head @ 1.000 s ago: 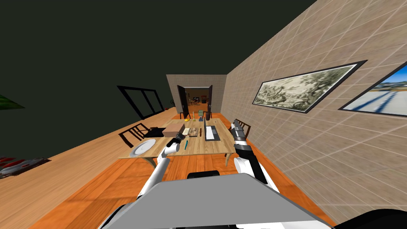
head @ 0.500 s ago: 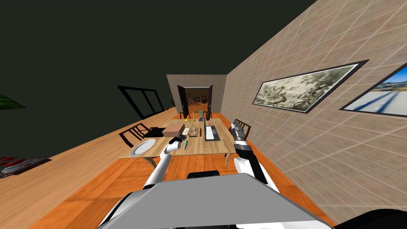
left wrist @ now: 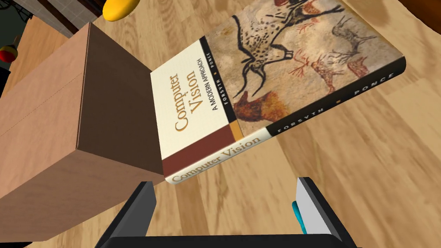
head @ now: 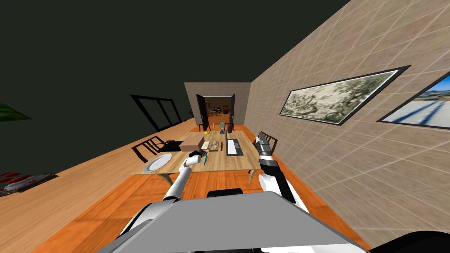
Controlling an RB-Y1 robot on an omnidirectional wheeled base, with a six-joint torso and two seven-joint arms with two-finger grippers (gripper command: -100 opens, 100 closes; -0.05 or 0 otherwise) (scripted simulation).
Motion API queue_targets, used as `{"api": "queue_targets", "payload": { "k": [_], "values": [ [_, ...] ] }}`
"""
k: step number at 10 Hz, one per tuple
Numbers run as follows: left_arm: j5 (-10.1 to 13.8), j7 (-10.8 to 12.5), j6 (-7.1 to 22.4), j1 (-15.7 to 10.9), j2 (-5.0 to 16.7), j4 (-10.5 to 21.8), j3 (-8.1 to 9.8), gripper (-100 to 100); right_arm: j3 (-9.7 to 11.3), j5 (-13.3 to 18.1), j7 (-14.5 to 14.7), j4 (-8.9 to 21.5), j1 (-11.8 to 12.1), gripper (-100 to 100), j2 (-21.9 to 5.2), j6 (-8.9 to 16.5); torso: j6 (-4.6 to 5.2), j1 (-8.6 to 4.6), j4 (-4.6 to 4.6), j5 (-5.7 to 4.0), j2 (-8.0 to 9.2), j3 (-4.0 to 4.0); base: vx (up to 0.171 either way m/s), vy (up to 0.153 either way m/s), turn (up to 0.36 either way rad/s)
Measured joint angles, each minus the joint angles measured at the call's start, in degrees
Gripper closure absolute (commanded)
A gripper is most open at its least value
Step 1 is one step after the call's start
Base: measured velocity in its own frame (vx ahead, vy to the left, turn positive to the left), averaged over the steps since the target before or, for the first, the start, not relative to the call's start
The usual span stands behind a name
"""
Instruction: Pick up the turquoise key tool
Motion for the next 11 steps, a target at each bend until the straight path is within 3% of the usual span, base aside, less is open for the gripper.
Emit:
{"api": "queue_targets", "payload": {
  "k": [11],
  "values": [
    [0.21, 12.67, 12.94, -10.41, 0.65, 16.52, 1.14, -100, 0.0, 0.0, 0.0, 0.0, 0.0, 0, 0.0, 0.0, 0.0, -0.01, 0.0, -0.01, -0.01, 0.0, 0.005, -0.008, 0.009]
  ]
}}
